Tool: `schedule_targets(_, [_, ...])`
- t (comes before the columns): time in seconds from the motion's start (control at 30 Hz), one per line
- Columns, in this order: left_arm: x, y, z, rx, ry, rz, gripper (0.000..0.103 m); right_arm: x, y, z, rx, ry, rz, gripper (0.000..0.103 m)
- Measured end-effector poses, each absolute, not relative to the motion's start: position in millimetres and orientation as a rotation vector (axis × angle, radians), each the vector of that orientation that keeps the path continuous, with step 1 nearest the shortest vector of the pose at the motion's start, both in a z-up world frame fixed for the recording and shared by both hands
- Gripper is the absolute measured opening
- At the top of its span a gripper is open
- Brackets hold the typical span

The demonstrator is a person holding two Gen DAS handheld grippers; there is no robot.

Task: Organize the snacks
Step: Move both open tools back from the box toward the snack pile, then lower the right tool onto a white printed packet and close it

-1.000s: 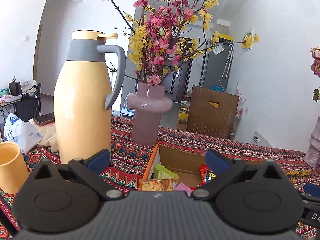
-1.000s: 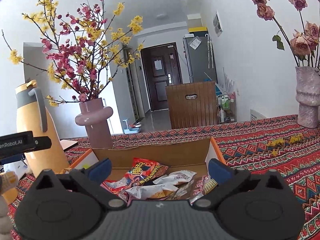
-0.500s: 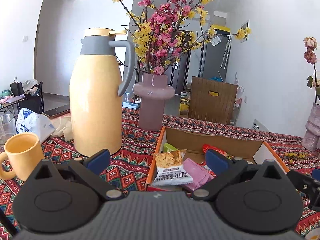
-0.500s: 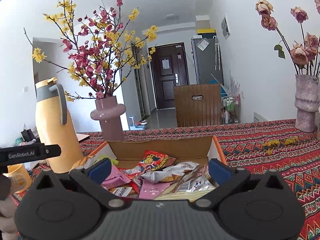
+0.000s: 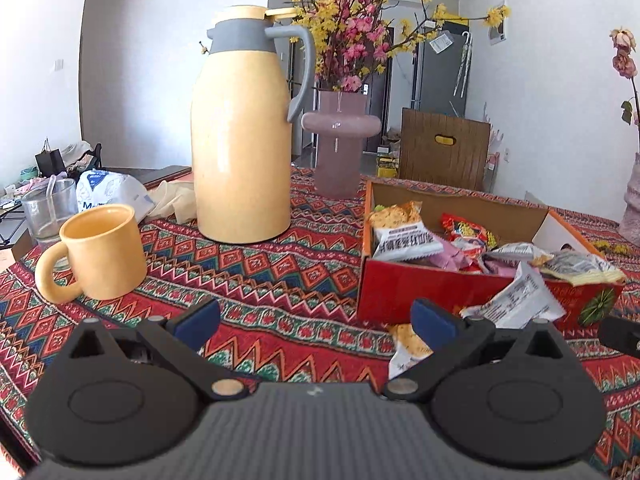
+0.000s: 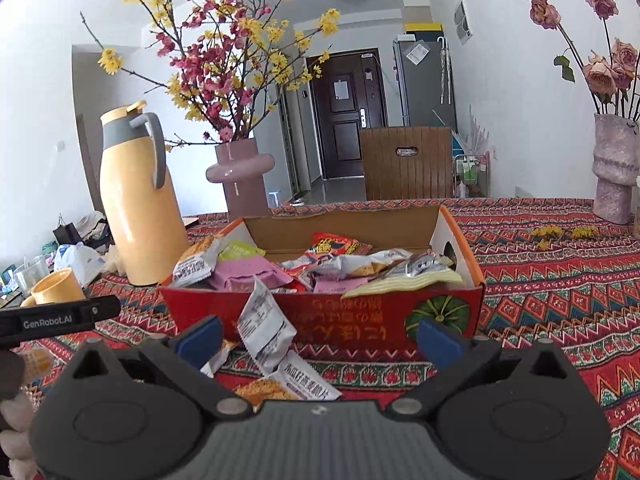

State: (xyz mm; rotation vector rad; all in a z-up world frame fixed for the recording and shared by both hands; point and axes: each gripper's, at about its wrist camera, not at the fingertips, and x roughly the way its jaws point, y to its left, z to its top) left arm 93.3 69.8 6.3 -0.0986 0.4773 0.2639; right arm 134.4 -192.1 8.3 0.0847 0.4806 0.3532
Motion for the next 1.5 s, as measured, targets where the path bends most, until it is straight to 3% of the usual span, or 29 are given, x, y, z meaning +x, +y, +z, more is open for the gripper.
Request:
schedule_targets(0.3, [84.7,90.4,-27.2,-0.046,0.551,0.282,0.103,122.4,-170.0,-16.3,0.073,0.59,0.369,0.103])
schedule_targets(0.9, [84.0,113.3,-37.9,-0.163,0.571,0.235,0.103,115.2,-127.8,-46.3,0.008,0.717,0.392,0.103])
schedule_targets(1.5, [89.8,111.0,-40.1,-0.148,0.607,0.218,0.103,113.6,-116.1,-49.7,-0.093,0.719,0.345,0.103])
